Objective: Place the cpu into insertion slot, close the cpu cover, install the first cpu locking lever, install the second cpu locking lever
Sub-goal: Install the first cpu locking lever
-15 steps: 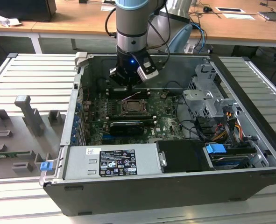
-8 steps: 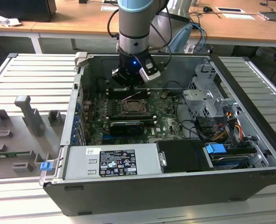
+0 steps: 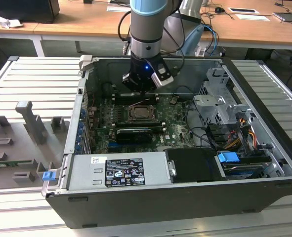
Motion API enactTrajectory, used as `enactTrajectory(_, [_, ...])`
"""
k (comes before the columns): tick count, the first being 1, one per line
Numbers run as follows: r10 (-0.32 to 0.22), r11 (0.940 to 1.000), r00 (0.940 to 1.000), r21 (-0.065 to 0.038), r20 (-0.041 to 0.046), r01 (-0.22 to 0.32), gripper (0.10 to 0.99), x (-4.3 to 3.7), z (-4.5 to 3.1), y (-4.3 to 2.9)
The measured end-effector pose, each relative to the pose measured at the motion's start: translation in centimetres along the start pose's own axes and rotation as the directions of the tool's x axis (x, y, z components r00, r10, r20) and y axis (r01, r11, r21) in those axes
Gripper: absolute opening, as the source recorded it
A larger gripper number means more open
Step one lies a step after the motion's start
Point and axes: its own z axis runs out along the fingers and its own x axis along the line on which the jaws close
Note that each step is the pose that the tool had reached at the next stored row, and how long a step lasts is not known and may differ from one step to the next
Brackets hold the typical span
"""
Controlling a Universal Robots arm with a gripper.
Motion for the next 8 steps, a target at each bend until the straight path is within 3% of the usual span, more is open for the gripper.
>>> enactTrajectory(8, [-0.014, 0.9999, 0.9999, 0.0, -0.0015, 0.014, 0.106, -0.66, 1.16, -0.15])
